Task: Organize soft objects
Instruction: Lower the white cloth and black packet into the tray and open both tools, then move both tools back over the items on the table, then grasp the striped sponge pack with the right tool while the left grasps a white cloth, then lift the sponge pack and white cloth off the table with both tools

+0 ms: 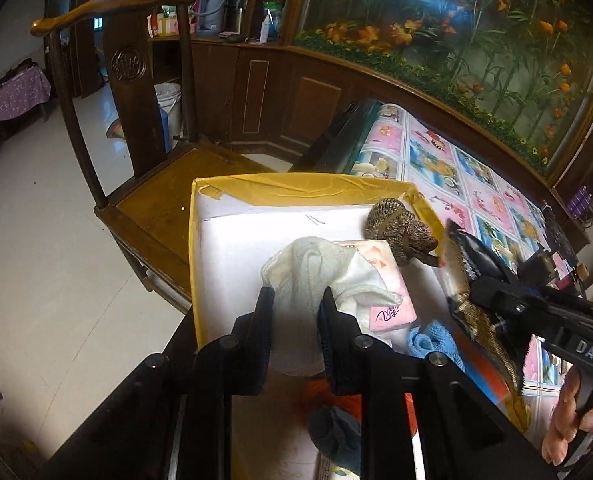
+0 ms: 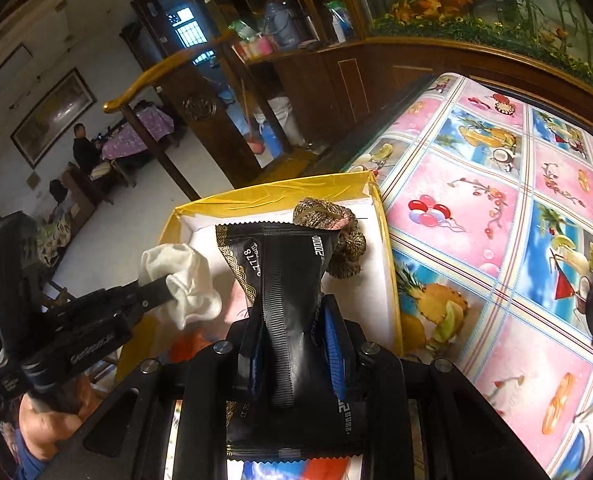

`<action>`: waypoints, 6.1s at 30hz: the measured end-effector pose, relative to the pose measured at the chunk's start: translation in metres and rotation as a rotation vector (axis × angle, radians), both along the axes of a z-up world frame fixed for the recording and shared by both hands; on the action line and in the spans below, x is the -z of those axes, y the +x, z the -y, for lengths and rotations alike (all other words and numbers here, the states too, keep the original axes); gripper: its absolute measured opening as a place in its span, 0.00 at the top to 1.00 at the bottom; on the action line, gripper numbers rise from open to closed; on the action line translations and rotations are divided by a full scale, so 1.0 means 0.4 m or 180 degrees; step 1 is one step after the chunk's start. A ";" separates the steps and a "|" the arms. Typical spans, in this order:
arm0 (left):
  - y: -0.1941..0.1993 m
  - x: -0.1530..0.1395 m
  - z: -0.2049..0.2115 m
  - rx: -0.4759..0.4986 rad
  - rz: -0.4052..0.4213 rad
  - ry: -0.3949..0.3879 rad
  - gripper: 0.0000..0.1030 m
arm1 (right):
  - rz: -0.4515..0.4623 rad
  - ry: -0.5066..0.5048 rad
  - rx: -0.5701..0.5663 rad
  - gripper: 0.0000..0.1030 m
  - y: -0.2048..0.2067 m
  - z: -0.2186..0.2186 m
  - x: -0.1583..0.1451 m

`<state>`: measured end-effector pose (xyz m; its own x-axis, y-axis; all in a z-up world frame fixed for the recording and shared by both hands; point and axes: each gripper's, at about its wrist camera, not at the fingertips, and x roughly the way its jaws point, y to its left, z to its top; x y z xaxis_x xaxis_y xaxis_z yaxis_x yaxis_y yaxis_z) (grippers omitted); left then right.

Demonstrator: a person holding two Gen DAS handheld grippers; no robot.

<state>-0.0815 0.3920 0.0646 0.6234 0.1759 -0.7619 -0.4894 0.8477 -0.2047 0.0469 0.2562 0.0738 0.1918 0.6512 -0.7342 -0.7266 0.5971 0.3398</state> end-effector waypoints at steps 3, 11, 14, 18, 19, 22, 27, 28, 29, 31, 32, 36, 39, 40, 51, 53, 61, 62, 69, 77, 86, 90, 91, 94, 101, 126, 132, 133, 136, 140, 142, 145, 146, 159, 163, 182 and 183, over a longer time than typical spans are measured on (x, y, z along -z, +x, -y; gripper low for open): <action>0.002 0.007 -0.002 0.0022 -0.0019 -0.0047 0.80 | 0.0034 -0.0109 0.0029 0.72 0.010 -0.025 0.019; 0.004 0.005 0.008 0.0020 -0.0109 0.0009 0.64 | 0.0119 -0.0165 0.0050 0.69 0.004 -0.035 0.034; -0.002 0.002 0.012 0.0020 -0.0110 0.0001 0.58 | 0.0130 -0.0178 0.0043 0.64 0.000 -0.028 0.033; -0.014 -0.008 0.027 0.0007 -0.0068 0.0038 0.55 | 0.0123 -0.0131 0.0046 0.62 -0.006 -0.007 0.029; -0.019 -0.014 0.034 0.0007 -0.0044 0.0038 0.55 | 0.0116 -0.0107 0.0046 0.62 -0.008 0.000 0.028; -0.031 -0.034 0.057 0.0038 0.0045 0.0049 0.54 | 0.0095 -0.0020 0.0042 0.62 -0.019 0.027 0.018; -0.045 -0.069 0.110 0.0088 0.0189 0.0122 0.49 | 0.0078 0.0121 0.0018 0.62 -0.042 0.086 -0.002; -0.045 -0.074 0.124 0.0115 0.0207 0.0126 0.49 | 0.0074 0.0138 0.0015 0.62 -0.046 0.100 -0.006; -0.045 -0.078 0.138 0.0142 0.0224 0.0125 0.49 | 0.0075 0.0156 0.0017 0.62 -0.050 0.119 -0.009; -0.043 -0.087 0.167 0.0194 0.0262 0.0128 0.49 | 0.0071 0.0202 0.0028 0.61 -0.057 0.155 -0.014; -0.040 -0.091 0.186 0.0236 0.0270 0.0138 0.49 | 0.0068 0.0230 0.0034 0.61 -0.059 0.178 -0.017; -0.023 -0.107 0.259 0.0403 0.0313 0.0181 0.48 | 0.0080 0.0290 0.0120 0.59 -0.061 0.272 -0.024; -0.003 -0.119 0.315 0.0531 0.0333 0.0205 0.47 | 0.0077 0.0350 0.0187 0.58 -0.058 0.349 -0.028; 0.002 -0.120 0.334 0.0566 0.0330 0.0215 0.45 | 0.0095 0.0354 0.0221 0.58 -0.056 0.380 -0.028; 0.085 -0.111 0.555 0.1129 0.0242 0.0245 0.43 | 0.0215 0.0282 0.1124 0.45 0.094 0.777 -0.010; 0.105 -0.106 0.593 0.1232 0.0217 0.0244 0.43 | 0.0265 0.0187 0.1422 0.45 0.142 0.854 0.004; 0.173 -0.073 0.700 0.1490 0.0098 0.0232 0.38 | -0.0242 -0.0197 0.1381 0.44 0.240 0.917 0.113; 0.181 -0.069 0.708 0.1503 0.0083 0.0224 0.38 | -0.0251 -0.0119 0.1207 0.44 0.222 0.902 0.102; 0.219 -0.046 0.730 0.1518 -0.0026 0.0203 0.37 | 0.0211 -0.0534 0.0523 0.38 0.104 0.783 0.076; 0.258 -0.038 0.781 0.1687 -0.0051 0.0219 0.30 | 0.0137 -0.0786 0.0559 0.39 0.124 0.768 0.148; 0.329 -0.015 0.851 0.1967 -0.0177 0.0317 0.26 | 0.0283 -0.0919 0.0512 0.59 0.100 0.798 0.129; 0.364 0.012 0.881 0.2103 -0.0241 0.0347 0.25 | 0.0202 -0.0447 0.0950 0.60 0.142 0.908 0.066; 0.374 0.018 0.891 0.2141 -0.0256 0.0373 0.25 | 0.0173 -0.0363 0.1076 0.60 0.156 0.934 0.056; 0.401 0.038 0.931 0.2287 -0.0301 0.0511 0.25 | 0.0076 -0.0074 0.1357 0.60 0.184 0.999 0.036; 0.480 0.089 0.995 0.2436 -0.0421 0.0612 0.25 | 0.0012 0.0217 0.1505 0.59 0.183 1.022 0.011; 0.202 0.130 0.835 0.1533 -0.0260 0.0425 0.82 | 0.0361 -0.0580 0.0423 0.55 0.029 0.740 0.110; 0.206 0.130 0.835 0.1510 -0.0241 0.0423 0.82 | 0.0313 -0.0799 0.0353 0.48 0.026 0.732 0.123; 0.206 0.130 0.834 0.1505 -0.0240 0.0426 0.81 | 0.0308 -0.0857 0.0337 0.48 0.024 0.730 0.126; 0.205 0.131 0.835 0.1500 -0.0241 0.0437 0.81 | 0.0341 -0.0974 0.0326 0.47 0.015 0.726 0.126; 0.205 0.130 0.837 0.1503 -0.0241 0.0448 0.81 | 0.0319 -0.1071 0.0301 0.45 0.010 0.734 0.125; 0.206 0.130 0.838 0.1503 -0.0239 0.0449 0.81 | 0.0290 -0.1093 0.0267 0.45 0.006 0.736 0.128; 0.205 0.131 0.839 0.1499 -0.0236 0.0455 0.81 | 0.0265 -0.1154 0.0193 0.46 -0.002 0.733 0.141; 0.206 0.131 0.840 0.1497 -0.0236 0.0464 0.81 | 0.0266 -0.1156 0.0175 0.50 -0.004 0.731 0.145; 0.209 0.133 0.842 0.1502 -0.0257 0.0528 0.79 | 0.0400 -0.0814 0.0373 0.58 0.005 0.736 0.114; 0.210 0.134 0.840 0.1484 -0.0246 0.0540 0.79 | 0.0409 -0.0800 0.0396 0.58 0.011 0.735 0.117; 0.214 0.124 0.812 0.1159 -0.0051 0.0566 0.82 | 0.0366 -0.0806 0.0508 0.58 0.029 0.725 0.142; 0.214 0.124 0.813 0.1157 -0.0050 0.0564 0.82 | 0.0374 -0.0832 0.0506 0.58 0.029 0.722 0.145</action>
